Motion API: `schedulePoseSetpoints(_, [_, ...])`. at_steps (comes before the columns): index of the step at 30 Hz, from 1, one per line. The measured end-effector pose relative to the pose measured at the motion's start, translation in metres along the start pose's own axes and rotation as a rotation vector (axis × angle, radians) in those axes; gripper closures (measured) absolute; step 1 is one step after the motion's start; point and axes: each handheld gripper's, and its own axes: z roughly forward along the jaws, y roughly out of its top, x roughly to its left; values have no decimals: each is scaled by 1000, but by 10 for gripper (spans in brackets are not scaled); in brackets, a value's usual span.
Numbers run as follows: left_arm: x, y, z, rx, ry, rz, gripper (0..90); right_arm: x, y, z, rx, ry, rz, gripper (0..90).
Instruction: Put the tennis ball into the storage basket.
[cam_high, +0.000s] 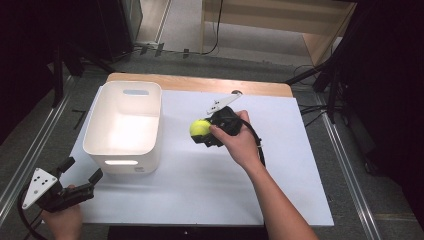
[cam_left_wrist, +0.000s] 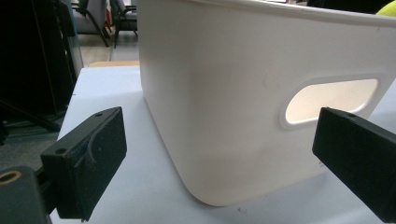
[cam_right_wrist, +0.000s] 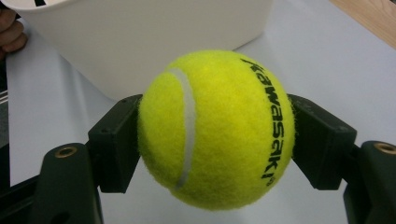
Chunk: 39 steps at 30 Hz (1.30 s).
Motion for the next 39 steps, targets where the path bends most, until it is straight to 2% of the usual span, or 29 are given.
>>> schedulePoseSetpoints(16, [0,0,0,0,-3,0,29,11,20,11,-8,34,-52,241])
schedulePoseSetpoints(39, [0,0,0,-1,-8,2,29,27,48,26,-16,72,-95,241])
